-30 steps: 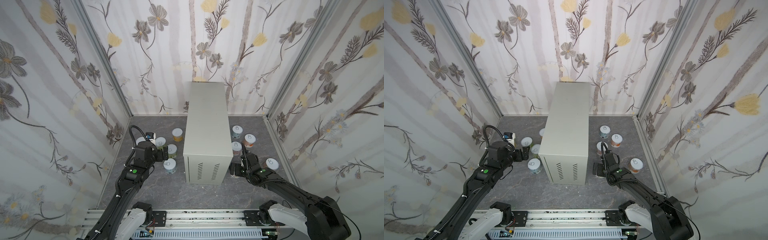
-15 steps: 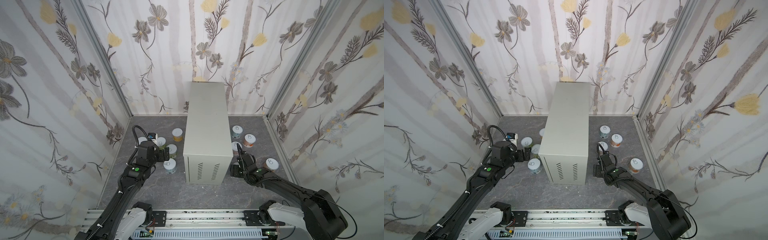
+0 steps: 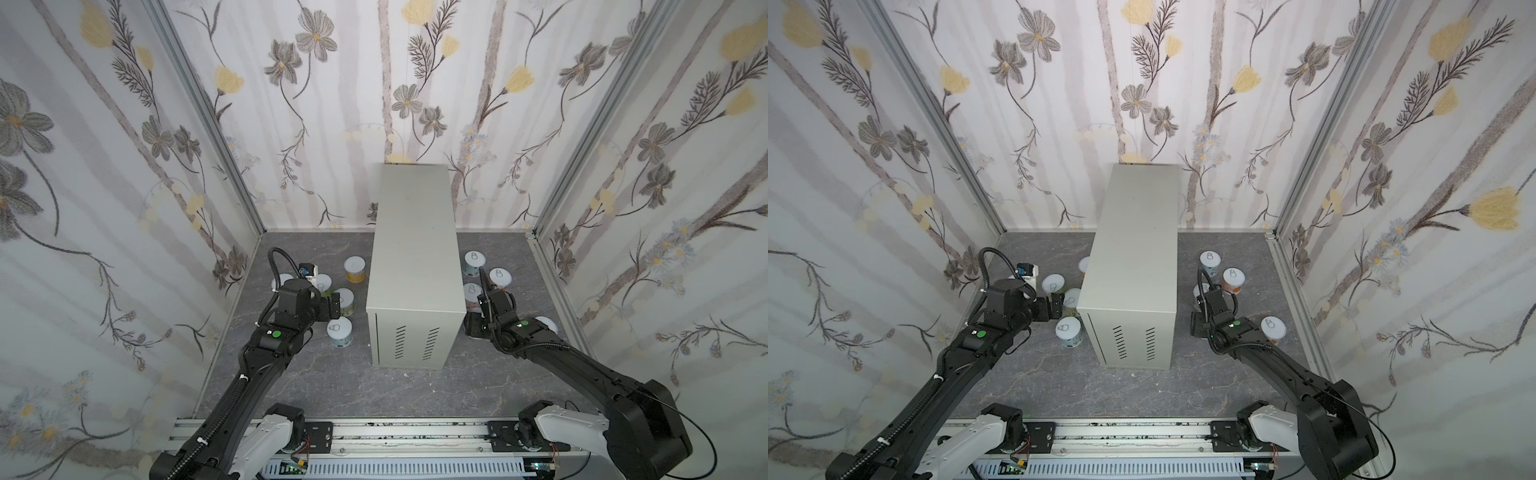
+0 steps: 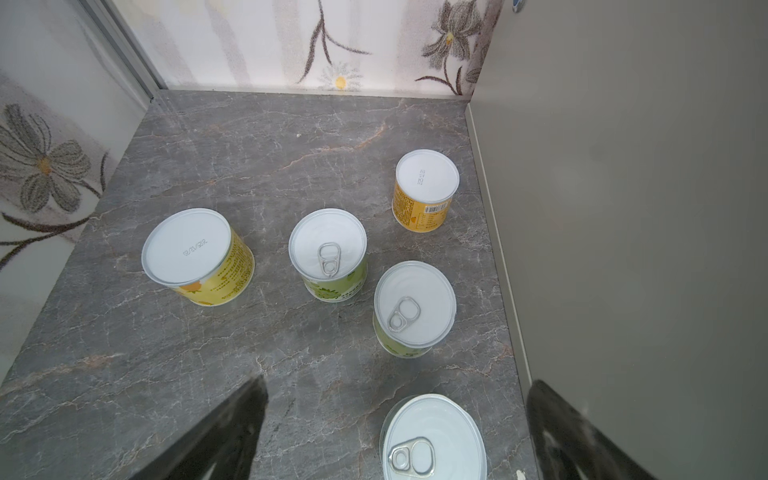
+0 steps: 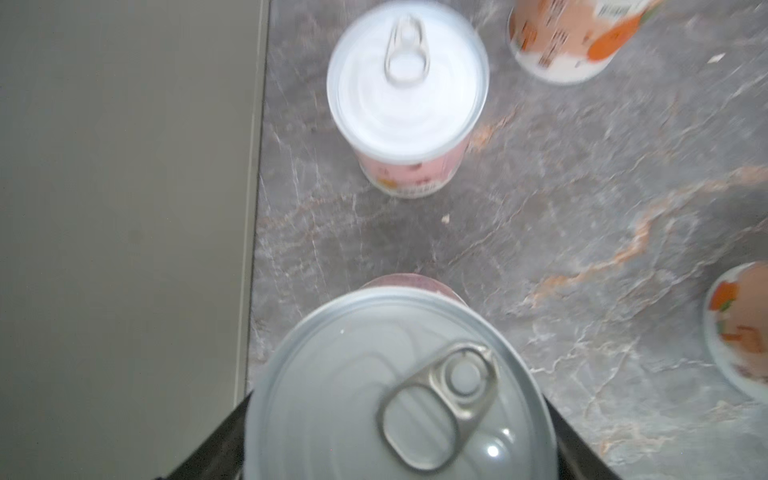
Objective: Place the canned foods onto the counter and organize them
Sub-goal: 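Grasp the pink can with the right gripper and lift it up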
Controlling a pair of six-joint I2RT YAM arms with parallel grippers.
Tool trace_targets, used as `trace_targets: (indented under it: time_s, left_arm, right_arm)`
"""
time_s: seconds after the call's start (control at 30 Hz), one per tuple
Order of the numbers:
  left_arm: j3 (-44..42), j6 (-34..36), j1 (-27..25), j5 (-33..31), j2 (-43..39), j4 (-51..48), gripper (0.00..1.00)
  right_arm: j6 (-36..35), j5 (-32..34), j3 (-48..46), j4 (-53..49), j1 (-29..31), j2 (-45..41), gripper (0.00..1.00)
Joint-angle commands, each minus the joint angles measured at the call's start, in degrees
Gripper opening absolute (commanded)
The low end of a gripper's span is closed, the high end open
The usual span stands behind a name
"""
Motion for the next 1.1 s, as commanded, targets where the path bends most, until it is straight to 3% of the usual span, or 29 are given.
trace_targets:
  time_s: [0.0, 0.33, 0.83, 1.07]
  left_arm:
    - [0.3, 0.8, -0.1, -0.7, -0.1, 1.9, 1.00]
    - [1.7, 1.4, -0.2, -0.4, 0.8, 1.9, 1.00]
    - [2.4, 2.6, -0.2, -2.1, 1.2, 1.2, 1.00]
    - [2.2, 2.8, -0.3, -2.3, 1.8, 1.4, 1.00]
  right_arm:
    - [-4.6, 2.3, 8.0, -5.3, -3.3, -1.0, 0.51]
    - [-15.4, 2.1, 37.2, -13.8, -11.2, 8.2, 0.50]
    - [-25.5, -1.0, 94.6, -22.8, -13.9, 42.4, 0.50]
    - [-26.4, -3.7, 97.2, -12.7, -13.8, 45.5, 0.50]
